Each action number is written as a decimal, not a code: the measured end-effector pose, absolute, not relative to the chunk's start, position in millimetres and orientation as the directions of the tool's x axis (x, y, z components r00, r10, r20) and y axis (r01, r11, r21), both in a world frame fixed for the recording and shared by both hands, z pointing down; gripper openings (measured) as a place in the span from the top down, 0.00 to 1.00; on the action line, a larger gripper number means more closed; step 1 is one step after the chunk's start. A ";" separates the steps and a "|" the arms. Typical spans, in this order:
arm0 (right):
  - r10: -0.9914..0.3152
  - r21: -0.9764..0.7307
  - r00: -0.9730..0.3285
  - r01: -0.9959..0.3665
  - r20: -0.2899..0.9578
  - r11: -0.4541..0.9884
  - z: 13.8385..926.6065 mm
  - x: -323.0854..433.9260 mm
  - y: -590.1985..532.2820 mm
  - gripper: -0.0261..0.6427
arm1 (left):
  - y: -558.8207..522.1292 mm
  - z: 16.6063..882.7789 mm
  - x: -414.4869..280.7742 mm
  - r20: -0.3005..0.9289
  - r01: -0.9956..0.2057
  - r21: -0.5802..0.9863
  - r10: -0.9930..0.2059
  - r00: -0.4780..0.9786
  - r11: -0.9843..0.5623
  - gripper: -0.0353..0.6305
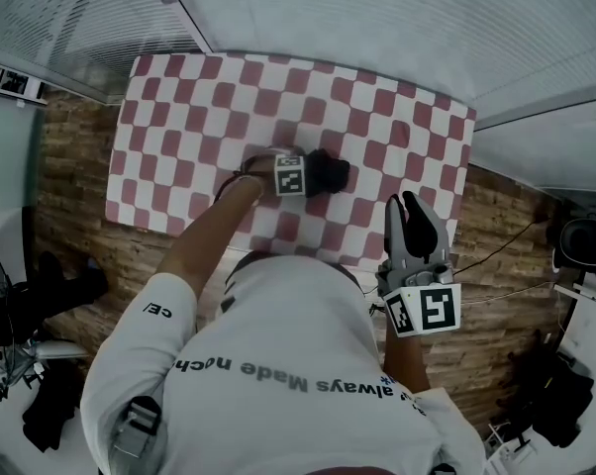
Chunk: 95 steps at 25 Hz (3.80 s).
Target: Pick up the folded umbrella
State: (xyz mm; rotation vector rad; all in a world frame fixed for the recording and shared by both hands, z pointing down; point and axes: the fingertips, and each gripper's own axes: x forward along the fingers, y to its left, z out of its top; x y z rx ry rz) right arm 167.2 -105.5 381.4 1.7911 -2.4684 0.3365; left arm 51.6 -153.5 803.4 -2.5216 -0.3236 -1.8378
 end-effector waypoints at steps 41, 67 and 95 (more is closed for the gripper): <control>-0.928 -0.125 -0.335 -0.940 0.166 0.317 378.6 164.0 -114.5 0.86 | -212.9 603.8 57.1 0.598 -0.413 -0.066 -0.368 0.712 -0.908 0.57; -0.916 -0.079 -0.380 -0.925 0.130 0.372 356.6 150.8 -115.6 0.86 | -176.0 336.9 7.4 -0.035 -0.645 -0.009 -0.644 0.764 -0.764 0.57; -0.917 -0.035 -0.382 -0.924 0.115 0.381 348.6 142.1 -100.8 0.91 | -158.4 325.2 0.5 -0.054 -0.625 0.002 -0.624 0.779 -0.781 0.57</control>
